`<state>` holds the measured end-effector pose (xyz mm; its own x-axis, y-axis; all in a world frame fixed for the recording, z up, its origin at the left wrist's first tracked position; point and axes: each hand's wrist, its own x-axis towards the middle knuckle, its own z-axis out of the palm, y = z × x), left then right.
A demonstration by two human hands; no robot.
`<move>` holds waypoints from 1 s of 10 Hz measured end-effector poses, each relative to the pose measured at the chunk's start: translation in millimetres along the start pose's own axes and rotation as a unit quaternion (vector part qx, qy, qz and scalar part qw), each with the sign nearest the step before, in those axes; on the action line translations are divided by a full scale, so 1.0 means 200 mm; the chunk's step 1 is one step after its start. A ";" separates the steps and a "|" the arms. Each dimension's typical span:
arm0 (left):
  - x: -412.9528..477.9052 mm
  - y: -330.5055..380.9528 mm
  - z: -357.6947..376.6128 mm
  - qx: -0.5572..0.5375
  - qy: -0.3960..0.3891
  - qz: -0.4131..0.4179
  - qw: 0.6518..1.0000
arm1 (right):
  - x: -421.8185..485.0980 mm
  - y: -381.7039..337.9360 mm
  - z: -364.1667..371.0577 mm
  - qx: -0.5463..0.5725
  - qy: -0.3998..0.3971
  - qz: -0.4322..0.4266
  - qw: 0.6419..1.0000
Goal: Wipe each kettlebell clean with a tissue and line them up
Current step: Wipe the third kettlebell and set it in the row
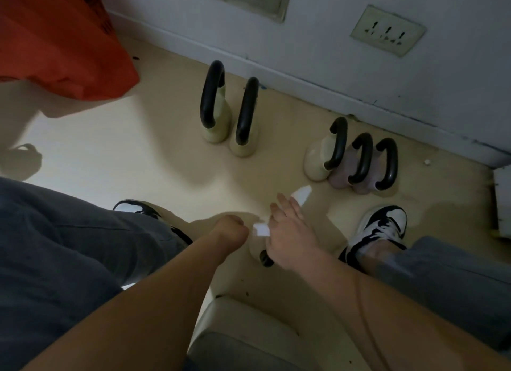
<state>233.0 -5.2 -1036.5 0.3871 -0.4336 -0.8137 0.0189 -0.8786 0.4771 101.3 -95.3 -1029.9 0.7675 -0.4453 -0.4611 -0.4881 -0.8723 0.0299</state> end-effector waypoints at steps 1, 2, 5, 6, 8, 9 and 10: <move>-0.04 0.00 -0.01 0.006 0.000 0.003 1.000 | -0.17 -0.12 0.10 -0.069 0.016 -0.063 0.995; -0.10 0.02 0.00 0.000 -0.005 0.020 1.000 | -0.25 -0.20 0.11 -0.086 -0.029 -0.090 0.992; -0.17 0.07 -0.02 -0.185 0.011 0.081 0.979 | -0.39 -0.21 -0.17 0.462 -0.016 0.142 0.875; -0.20 0.14 -0.05 -0.299 -0.120 0.086 0.943 | -0.23 -0.11 -0.21 0.702 0.056 0.277 0.654; -0.25 0.22 -0.01 -0.298 -0.244 0.135 0.913 | -0.18 0.04 -0.24 0.817 -0.020 0.243 0.523; -0.22 0.20 -0.03 -0.272 -0.258 0.097 0.922 | -0.17 0.15 -0.17 0.812 -0.062 0.182 0.552; -0.19 0.21 -0.05 -0.253 -0.218 0.038 0.942 | -0.14 0.18 -0.16 0.803 -0.008 0.175 0.569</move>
<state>228.7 -24.2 -982.8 -0.0082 -0.6293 -0.7772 0.4867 -0.6814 0.5466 75.4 -120.9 -987.3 0.5087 -0.5218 -0.6848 -0.3698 0.5858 -0.7212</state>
